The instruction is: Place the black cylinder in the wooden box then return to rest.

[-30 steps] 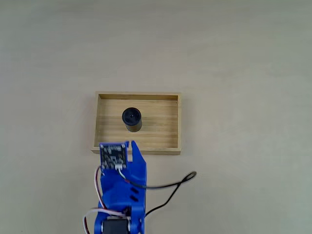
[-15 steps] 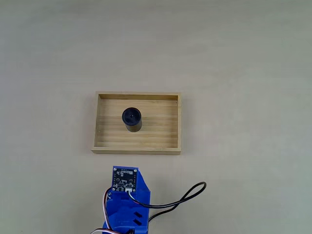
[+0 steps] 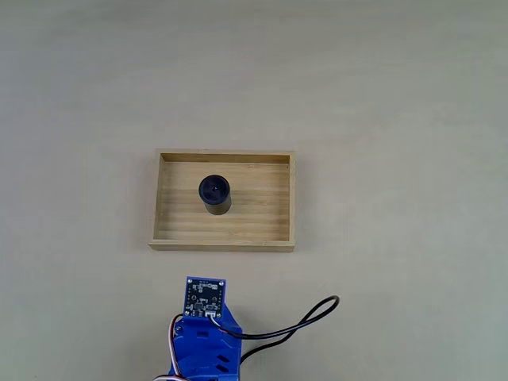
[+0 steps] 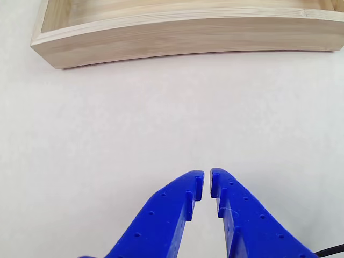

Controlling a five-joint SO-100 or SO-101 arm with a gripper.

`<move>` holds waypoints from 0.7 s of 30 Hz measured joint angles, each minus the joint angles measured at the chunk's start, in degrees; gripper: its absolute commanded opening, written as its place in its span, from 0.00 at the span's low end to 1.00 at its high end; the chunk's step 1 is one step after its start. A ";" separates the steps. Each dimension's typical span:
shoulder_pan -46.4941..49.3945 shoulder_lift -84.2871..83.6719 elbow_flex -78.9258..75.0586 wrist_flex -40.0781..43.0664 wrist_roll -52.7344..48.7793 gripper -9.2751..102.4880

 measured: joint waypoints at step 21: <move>-1.32 -3.25 0.44 13.89 0.00 0.08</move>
